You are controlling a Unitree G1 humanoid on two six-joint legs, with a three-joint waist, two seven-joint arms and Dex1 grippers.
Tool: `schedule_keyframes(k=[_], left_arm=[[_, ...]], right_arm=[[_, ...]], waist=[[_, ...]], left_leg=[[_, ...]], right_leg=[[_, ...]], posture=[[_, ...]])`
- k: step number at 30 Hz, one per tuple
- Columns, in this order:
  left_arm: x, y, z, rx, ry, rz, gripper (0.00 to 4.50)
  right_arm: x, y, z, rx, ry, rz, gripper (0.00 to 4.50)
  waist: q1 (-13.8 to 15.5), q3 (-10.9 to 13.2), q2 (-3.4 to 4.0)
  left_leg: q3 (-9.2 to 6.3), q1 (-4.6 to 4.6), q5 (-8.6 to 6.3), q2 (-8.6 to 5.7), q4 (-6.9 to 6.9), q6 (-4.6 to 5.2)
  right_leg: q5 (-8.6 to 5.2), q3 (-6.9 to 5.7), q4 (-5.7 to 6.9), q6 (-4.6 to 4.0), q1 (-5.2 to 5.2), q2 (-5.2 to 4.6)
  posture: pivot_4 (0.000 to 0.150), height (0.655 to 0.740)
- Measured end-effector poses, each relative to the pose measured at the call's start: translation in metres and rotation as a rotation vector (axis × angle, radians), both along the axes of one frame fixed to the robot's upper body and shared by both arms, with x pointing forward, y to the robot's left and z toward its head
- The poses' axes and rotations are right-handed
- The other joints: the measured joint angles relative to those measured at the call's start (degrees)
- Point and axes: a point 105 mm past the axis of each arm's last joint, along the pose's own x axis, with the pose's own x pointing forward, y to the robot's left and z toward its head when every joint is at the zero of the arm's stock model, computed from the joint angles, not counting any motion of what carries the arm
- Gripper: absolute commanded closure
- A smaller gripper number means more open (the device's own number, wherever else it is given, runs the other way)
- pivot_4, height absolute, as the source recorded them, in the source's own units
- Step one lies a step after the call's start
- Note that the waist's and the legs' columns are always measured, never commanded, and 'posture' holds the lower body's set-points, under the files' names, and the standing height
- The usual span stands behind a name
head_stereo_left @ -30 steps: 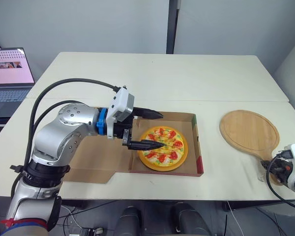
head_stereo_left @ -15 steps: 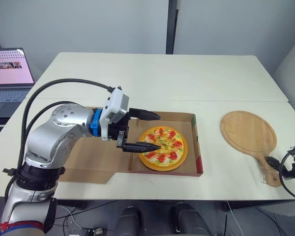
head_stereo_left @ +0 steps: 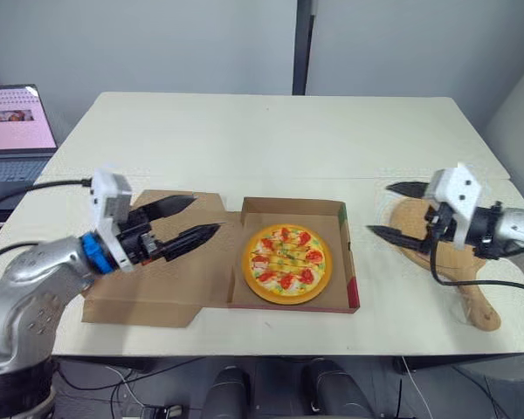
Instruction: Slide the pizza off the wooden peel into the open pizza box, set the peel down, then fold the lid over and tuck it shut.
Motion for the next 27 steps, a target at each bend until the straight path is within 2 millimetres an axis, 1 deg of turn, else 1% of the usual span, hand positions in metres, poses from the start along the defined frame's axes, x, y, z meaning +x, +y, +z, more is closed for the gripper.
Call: schedule_keyframes(k=[2,3,4,6,8,9,11,14,19,24,27], left_arm=[[-0.009,0.014,-0.009,-0.056,0.049,0.099,0.00],[-0.019,0.024,-0.015,-0.109,0.081,0.171,0.00],[-0.025,0.027,-0.020,-0.142,0.108,0.201,0.00],[-0.044,0.037,-0.033,-0.287,0.182,0.307,0.00],[-0.058,0.042,-0.044,-0.397,0.256,0.381,0.00],[-0.068,0.044,-0.046,-0.467,0.275,0.430,0.00],[-0.082,0.044,-0.053,-0.570,0.327,0.493,0.00],[-0.097,0.048,-0.060,-0.685,0.374,0.591,0.00],[-0.110,0.050,-0.074,-0.851,0.442,0.708,0.00],[-0.110,0.055,-0.083,-0.900,0.461,0.771,0.00],[-0.104,0.060,-0.086,-0.927,0.454,0.791,0.00]], right_arm=[[0.000,0.013,0.003,-0.005,0.015,0.077,0.04],[-0.001,0.023,0.006,0.003,0.026,0.130,0.04],[-0.001,0.027,0.008,0.007,0.031,0.155,0.04],[-0.003,0.040,0.011,0.003,0.055,0.228,0.04],[-0.004,0.043,0.009,-0.006,0.075,0.253,0.04],[-0.003,0.046,0.007,-0.005,0.089,0.267,0.04],[-0.004,0.048,0.002,-0.011,0.115,0.284,0.04],[-0.004,0.049,0.000,-0.014,0.128,0.295,0.04],[-0.003,0.047,-0.002,-0.018,0.133,0.299,0.04],[-0.002,0.047,-0.002,-0.021,0.132,0.297,0.04],[-0.002,0.047,-0.002,-0.021,0.132,0.297,0.04]], waist=[[0.3,0.0,-0.09],[0.4,0.0,-0.17],[0.4,0.0,-0.17],[0.5,0.0,-0.19],[0.7,-0.1,-0.26],[0.8,-0.1,-0.31],[1.2,-0.1,-0.33],[1.3,-0.1,-0.34],[1.2,-0.1,-0.35],[1.2,-0.1,-0.35],[1.2,-0.1,-0.35]], left_leg=[[-0.01,-0.03,0.00,-0.03,0.04,0.00],[-0.03,-0.01,0.00,0.00,0.03,0.00],[-0.06,0.00,0.00,-0.02,0.03,0.00],[-0.09,0.02,0.00,0.01,0.02,0.00],[-0.20,0.03,0.00,-0.01,0.03,0.00],[-0.20,0.01,0.00,0.00,0.04,0.00],[-0.18,0.02,0.00,-0.06,0.04,0.00],[-0.04,0.01,0.00,-0.10,0.04,0.00],[0.08,0.03,0.00,-0.10,0.04,0.00],[0.12,0.02,0.00,-0.12,0.02,0.00],[0.11,0.02,0.00,-0.11,0.03,0.00]], right_leg=[[0.01,-0.04,-0.02,0.02,0.02,-0.05],[0.01,-0.01,-0.04,0.02,0.02,-0.07],[0.01,-0.03,-0.03,0.01,0.02,-0.13],[0.03,-0.04,-0.05,-0.02,0.02,-0.48],[0.02,-0.03,-0.03,-0.03,0.02,-0.53],[0.00,-0.04,-0.04,-0.04,0.03,-0.53],[-0.04,-0.01,-0.04,-0.08,0.04,-0.59],[-0.26,-0.02,-0.07,-0.46,0.04,-0.59],[-0.31,-0.03,-0.08,-0.54,0.03,-0.28],[-0.32,-0.01,-0.12,-0.56,0.01,-0.03],[-0.33,-0.02,-0.12,-0.56,0.02,-0.01]], posture=[[0.150,0.7306],[0.150,0.7306],[0.150,0.7306],[0.150,0.7306],[0.150,0.7306],[0.150,0.7306],[0.150,0.7306],[0.150,0.7306],[0.150,0.7306],[0.150,0.7306],[0.150,0.7306]])
